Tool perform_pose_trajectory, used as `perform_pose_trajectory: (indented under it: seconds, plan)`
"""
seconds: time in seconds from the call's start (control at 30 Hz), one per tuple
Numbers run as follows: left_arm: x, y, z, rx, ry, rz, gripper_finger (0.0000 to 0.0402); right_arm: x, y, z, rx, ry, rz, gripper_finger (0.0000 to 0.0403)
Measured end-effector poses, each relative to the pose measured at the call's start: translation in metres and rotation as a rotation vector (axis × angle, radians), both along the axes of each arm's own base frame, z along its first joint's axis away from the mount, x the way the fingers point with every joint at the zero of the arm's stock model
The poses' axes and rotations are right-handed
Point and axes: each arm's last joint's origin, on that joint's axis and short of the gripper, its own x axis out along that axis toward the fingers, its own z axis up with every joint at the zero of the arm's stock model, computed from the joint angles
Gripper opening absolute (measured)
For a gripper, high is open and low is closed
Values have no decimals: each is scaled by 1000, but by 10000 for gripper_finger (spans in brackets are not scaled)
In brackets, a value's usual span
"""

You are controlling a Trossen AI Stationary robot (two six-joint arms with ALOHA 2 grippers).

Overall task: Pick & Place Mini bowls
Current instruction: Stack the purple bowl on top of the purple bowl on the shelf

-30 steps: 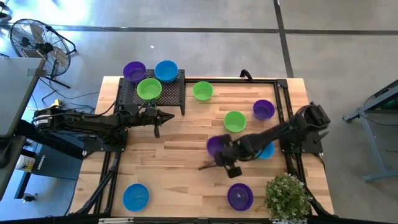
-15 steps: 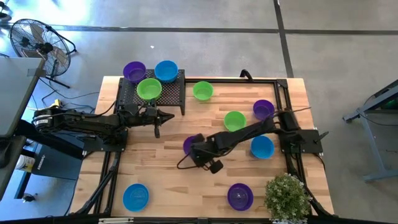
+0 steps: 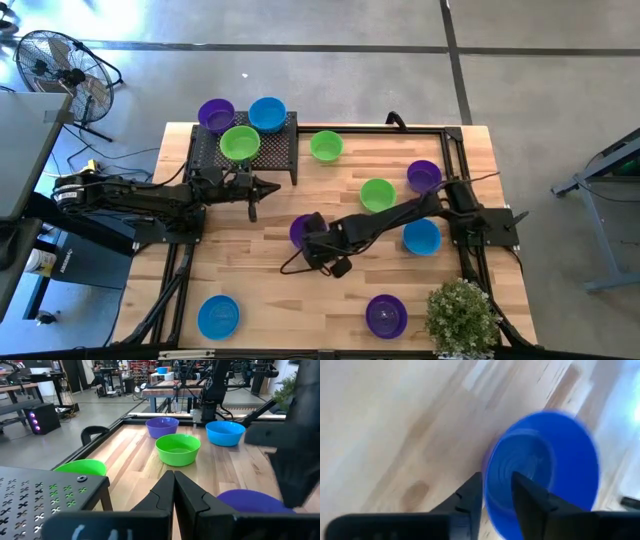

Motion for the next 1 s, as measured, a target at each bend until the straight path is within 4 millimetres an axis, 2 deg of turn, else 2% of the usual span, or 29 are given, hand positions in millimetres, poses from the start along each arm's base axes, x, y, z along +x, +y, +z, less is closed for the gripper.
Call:
perform_pose_trajectory:
  seconds: [0.17,0.27,0.37,0.43,0.53,0.67,0.83,1.0]
  plan:
    - [0,0,0,-16,-3,-6,1,-6,-4,24,86,-46,-62,102]
    - [0,0,-1,-23,5,-8,1,-10,-9,32,96,-45,-97,76]
    - [0,0,-2,-25,11,-8,1,-15,-19,39,144,-22,-145,33]
    - [0,0,-2,-27,17,-7,1,-20,-23,38,167,-37,-148,9]
    - [0,0,-2,-26,18,1,1,-33,-30,30,198,-121,-147,14]
    - [0,1,-2,-23,14,20,1,-60,-45,23,298,-290,-174,10]
    - [0,1,-1,-44,6,21,1,-99,-63,24,389,-610,-212,7]
    - [1,1,-4,-129,3,27,1,-141,-80,17,394,-882,-246,3]
